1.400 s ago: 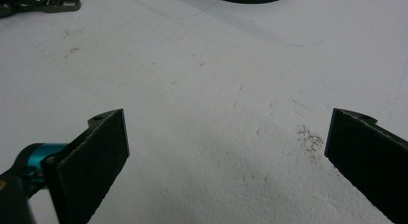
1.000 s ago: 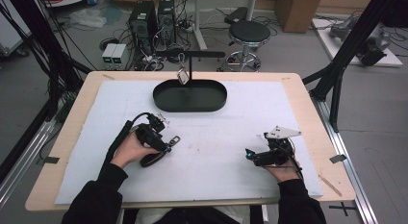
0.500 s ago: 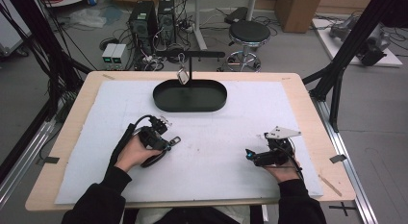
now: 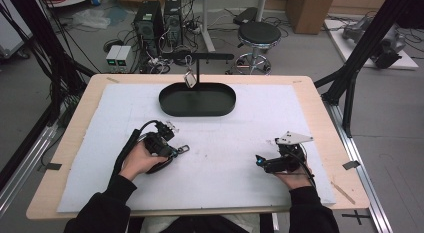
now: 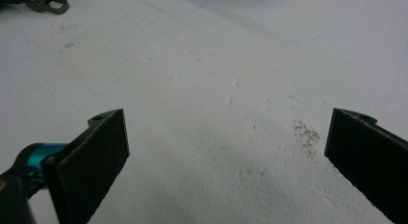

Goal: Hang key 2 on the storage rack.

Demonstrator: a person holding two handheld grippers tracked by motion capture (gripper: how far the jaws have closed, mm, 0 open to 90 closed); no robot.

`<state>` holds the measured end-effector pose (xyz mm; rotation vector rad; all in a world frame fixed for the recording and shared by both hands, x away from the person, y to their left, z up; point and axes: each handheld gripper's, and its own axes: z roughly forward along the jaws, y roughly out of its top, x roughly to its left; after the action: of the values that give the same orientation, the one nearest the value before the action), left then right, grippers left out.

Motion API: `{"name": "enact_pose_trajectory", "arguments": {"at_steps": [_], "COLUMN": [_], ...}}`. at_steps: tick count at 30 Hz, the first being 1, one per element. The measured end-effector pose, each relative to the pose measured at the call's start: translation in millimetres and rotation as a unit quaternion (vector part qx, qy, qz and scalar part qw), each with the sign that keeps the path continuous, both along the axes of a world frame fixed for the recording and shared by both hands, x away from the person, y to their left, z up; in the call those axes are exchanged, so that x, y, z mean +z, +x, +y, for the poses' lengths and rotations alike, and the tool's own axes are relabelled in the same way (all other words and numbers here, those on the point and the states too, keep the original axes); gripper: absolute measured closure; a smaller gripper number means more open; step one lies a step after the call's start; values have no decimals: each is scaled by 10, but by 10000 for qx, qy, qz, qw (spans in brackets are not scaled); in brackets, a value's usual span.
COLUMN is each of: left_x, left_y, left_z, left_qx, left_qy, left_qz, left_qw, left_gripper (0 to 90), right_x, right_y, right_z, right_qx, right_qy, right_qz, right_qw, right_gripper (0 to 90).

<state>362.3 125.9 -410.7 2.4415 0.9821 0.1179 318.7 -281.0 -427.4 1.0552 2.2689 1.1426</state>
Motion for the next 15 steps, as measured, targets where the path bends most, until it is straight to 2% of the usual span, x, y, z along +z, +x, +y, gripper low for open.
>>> {"name": "enact_pose_trajectory", "arguments": {"at_steps": [15], "left_x": [221], "left_y": [-25], "left_z": [136], "left_qx": [100], "left_qy": [-282], "left_qz": [-257], "left_qw": [9992], "left_gripper": [860], "right_x": [-3], "right_y": [1], "right_z": [5], "right_qx": [16], "right_qy": [-5], "right_qz": [9], "right_qw": [10000], "right_gripper": [8]}}
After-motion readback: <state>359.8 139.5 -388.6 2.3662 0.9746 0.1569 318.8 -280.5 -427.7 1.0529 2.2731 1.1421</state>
